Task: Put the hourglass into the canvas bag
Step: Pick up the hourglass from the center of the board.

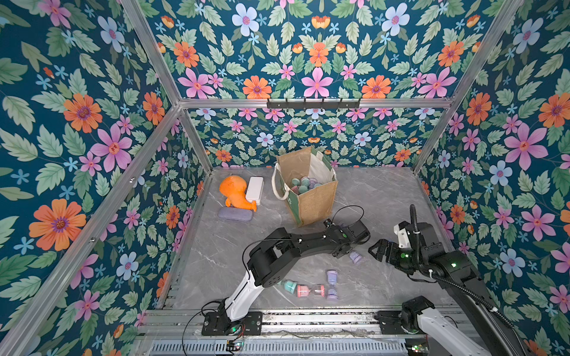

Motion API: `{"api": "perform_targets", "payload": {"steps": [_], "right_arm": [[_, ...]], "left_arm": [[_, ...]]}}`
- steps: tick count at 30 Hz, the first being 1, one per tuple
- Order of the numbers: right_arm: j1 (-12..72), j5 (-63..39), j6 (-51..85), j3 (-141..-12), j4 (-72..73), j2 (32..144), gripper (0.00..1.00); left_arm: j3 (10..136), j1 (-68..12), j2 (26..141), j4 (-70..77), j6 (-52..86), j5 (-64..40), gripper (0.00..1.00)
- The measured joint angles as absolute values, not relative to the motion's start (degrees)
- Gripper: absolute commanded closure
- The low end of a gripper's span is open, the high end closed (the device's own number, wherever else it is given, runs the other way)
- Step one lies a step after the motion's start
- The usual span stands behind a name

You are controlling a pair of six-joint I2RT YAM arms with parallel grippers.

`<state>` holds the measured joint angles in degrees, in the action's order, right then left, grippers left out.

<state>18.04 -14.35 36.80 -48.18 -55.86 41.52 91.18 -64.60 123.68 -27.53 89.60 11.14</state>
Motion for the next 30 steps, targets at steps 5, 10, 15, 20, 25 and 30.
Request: {"api": "perform_targets", "payload": {"steps": [5, 10, 15, 20, 25, 30], "right_arm": [[18.04, -15.05, 36.21, -49.47, -55.2, 41.19, 0.01], [18.04, -16.32, 35.68, -52.29, -54.52, 42.22, 0.01], [18.04, -17.26, 34.28, -55.37, -53.74, 44.56, 0.01], [18.04, -18.72, 33.65, -58.54, -52.4, 47.2, 0.01], [18.33, -20.73, 32.45, -61.93, -49.45, 50.65, 0.01], [19.49, -21.74, 31.77, -65.32, -46.52, 54.63, 0.01]], "left_arm": [[90.28, -64.6, 120.22, -28.73, 88.62, 14.7, 0.65], [88.79, -64.6, 116.05, -29.93, 87.15, 19.05, 0.66], [87.88, -64.55, 110.74, -31.97, 84.88, 24.6, 0.67], [88.66, -64.53, 105.78, -34.37, 80.2, 30.46, 0.67], [93.89, -64.47, 102.39, -36.93, 71.9, 36.45, 0.68], [99.39, -63.02, 100.6, -37.74, 61.87, 39.59, 0.68]]}}
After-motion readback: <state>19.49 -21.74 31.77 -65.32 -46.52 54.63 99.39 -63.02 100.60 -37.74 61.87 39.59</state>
